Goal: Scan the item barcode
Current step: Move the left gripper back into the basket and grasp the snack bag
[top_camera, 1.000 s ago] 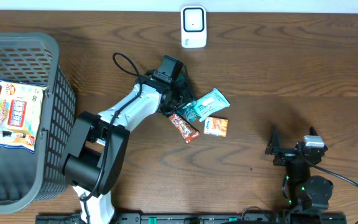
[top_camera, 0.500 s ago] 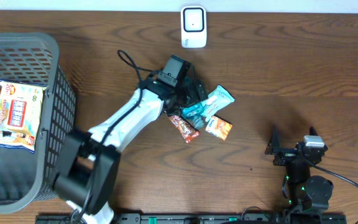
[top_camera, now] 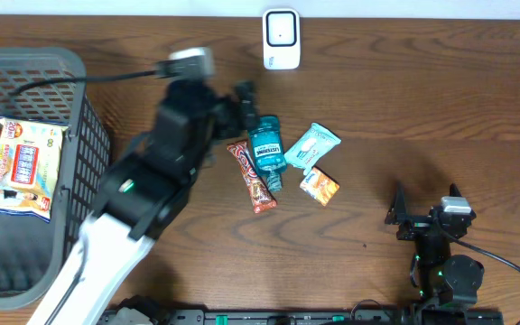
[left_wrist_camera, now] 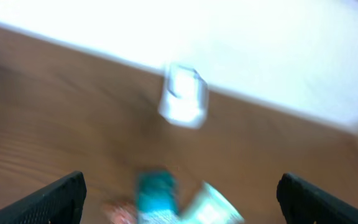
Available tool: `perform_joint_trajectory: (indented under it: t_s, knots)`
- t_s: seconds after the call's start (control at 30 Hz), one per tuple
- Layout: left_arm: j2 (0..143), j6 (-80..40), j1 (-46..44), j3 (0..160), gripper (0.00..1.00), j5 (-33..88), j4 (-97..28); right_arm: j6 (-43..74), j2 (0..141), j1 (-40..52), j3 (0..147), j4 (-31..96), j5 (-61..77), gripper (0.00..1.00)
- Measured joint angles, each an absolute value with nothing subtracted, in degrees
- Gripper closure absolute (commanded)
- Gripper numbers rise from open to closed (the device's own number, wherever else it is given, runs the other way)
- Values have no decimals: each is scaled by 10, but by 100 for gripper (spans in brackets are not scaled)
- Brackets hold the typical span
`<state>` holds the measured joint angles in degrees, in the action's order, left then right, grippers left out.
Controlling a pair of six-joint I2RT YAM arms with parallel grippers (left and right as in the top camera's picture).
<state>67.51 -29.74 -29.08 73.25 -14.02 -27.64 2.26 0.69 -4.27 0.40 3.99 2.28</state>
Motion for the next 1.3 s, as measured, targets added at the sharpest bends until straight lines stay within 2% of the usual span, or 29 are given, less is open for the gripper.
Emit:
perform_joint_trajectory:
  t_s: [0.17,0.4,0.5,0.87,1.03,1.3]
  knots:
    - [602,-276,-220,735,2,-333,-340,23,7,-43,4,40,23,1]
    - [584,-358,-41,738,2,-392,-475,23,7,-43,4,40,22,1]
    - [584,-387,41,738,2,-364,-485,23,7,-43,4,40,22,1]
    - [653,-418,349,738,2,-104,-495,23,7,-43,4,40,21,1]
    - [729,-408,416,716,2,-24,-449,23,7,-43,4,40,21,1]
    - [851,-352,468,639,2,32,-352,23,7,-43,4,40,21,1]
